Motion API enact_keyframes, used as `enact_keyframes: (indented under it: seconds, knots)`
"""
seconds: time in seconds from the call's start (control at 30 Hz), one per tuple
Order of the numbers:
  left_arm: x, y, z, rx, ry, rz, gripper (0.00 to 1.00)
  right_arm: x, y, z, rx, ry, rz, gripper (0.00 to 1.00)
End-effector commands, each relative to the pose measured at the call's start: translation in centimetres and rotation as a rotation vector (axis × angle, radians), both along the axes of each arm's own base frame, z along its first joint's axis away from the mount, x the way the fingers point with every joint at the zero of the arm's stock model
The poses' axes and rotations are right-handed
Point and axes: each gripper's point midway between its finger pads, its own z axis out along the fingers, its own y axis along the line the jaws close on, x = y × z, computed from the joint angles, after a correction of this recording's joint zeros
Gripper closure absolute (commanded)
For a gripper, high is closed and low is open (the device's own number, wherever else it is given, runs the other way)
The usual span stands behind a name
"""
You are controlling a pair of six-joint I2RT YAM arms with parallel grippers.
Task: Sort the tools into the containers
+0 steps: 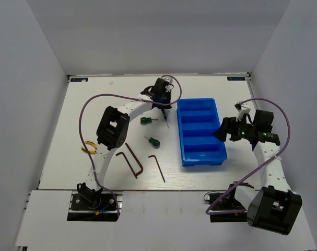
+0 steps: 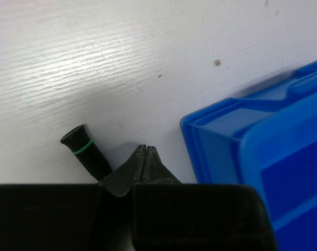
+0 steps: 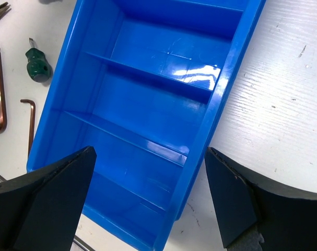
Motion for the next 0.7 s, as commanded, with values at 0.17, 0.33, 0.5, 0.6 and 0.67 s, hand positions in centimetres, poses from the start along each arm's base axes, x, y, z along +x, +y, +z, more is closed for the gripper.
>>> enact_keyframes:
  seconds: [0.17,0.33,0.5,0.6,0.67]
  knots:
    - [0.5,4.7,9.8,0.089,-0.149,0.159,0.58,0.3,0.2,1.5,0.012,-0.043,0.02,0.09]
    - [-0.5,6.9,6.5,0.179,-0.035,0.288,0.55,0.3,0.2,1.5,0.016,-0.041,0.02,0.09]
    - [-1.1,7.4,4.3,0.217,0.033,0.315,0.57,0.3,0.3,1.4,0.018,-0.037,0.022,0.09]
    - [-1.5,7.0,3.6,0.224,0.051,0.313,0.57,0.3,0.3,1.5,0.019,-0.041,0.023,0.09]
    - [-1.4,6.9,3.3,0.226,0.052,0.313,0.57,0.3,0.3,1.5,0.016,-0.043,0.024,0.09]
